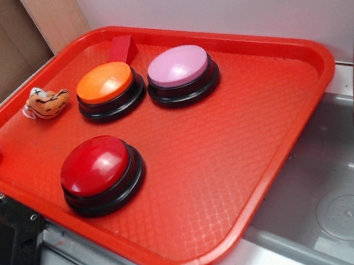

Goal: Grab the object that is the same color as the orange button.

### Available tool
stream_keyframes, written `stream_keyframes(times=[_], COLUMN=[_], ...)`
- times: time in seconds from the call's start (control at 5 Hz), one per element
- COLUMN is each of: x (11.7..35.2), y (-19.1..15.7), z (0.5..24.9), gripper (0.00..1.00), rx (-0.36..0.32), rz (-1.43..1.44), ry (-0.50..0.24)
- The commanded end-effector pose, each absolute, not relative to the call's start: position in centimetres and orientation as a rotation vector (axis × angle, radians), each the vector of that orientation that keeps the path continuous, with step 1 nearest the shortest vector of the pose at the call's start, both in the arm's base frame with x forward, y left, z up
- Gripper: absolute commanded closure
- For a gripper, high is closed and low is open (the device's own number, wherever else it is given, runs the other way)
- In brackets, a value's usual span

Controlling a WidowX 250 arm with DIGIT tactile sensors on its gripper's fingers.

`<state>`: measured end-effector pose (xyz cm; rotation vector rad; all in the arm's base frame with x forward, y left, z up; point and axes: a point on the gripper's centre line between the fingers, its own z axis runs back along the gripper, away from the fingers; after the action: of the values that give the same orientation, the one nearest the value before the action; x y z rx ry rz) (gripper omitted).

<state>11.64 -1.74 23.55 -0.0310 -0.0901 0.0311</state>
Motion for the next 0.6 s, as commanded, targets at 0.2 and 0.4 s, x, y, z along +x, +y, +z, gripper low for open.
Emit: stream_keyframes(times=[0.2, 0.4], x=[12.6, 13.8], y=[-0.5, 1.6], z=[23.0, 21.8], gripper=[0.00, 0.00], rx=[-0.052, -0.071], rz=[0.145, 0.274], ry=[-0.114, -0.124])
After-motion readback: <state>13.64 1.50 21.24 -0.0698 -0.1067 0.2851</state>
